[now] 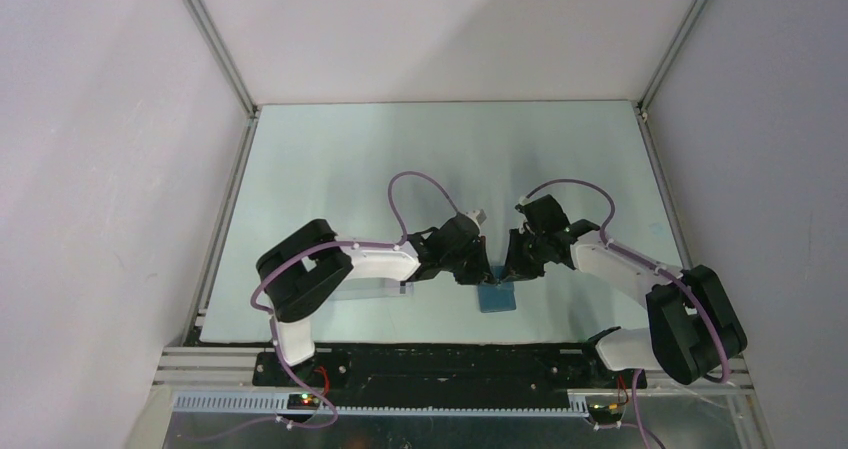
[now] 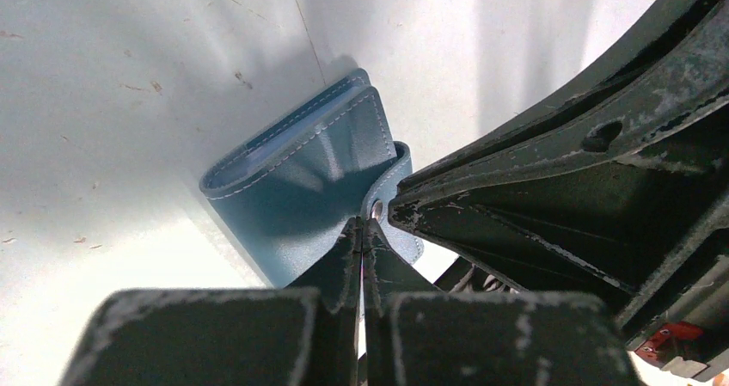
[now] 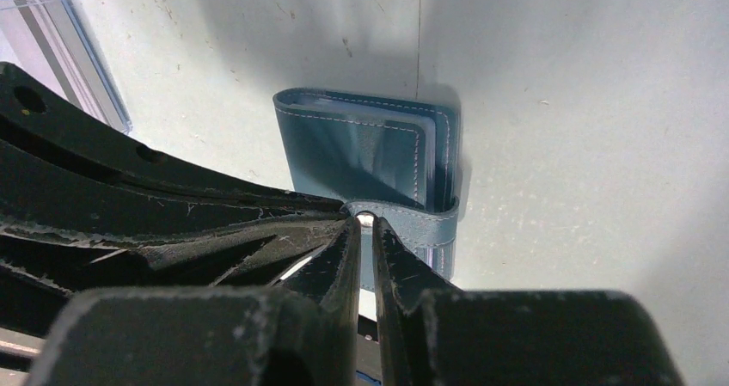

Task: Put the credit cards into the card holder
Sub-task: Close the card holder at the center of the board.

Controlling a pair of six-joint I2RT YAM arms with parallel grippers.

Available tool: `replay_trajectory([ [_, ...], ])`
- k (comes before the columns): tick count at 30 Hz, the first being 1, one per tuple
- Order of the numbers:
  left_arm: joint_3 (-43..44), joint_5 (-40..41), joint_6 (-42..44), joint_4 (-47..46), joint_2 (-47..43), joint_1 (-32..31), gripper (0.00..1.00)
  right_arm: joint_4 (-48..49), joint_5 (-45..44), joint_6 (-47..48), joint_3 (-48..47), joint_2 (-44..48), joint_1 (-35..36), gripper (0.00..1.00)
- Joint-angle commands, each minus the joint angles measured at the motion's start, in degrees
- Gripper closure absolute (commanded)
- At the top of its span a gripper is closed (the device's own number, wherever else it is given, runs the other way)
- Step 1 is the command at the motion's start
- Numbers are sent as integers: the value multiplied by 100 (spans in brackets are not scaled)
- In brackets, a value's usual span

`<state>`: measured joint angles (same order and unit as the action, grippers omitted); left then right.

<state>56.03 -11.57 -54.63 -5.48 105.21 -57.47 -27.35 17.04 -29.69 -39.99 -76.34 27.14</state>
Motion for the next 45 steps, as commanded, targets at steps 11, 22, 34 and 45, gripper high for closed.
replay_trajectory([
  [11,-64,44,-46,-101,-262,-76,100,30,-32,172,-150,-246,107,86],
  [22,-89,67,-39,-103,-284,-113,100,81,-123,183,-149,-389,184,87],
  [34,-71,51,-190,-233,-187,-35,67,83,-107,175,-150,-390,193,87],
  [45,-24,-101,-240,-365,109,-12,73,95,-93,166,-149,-413,189,87],
])
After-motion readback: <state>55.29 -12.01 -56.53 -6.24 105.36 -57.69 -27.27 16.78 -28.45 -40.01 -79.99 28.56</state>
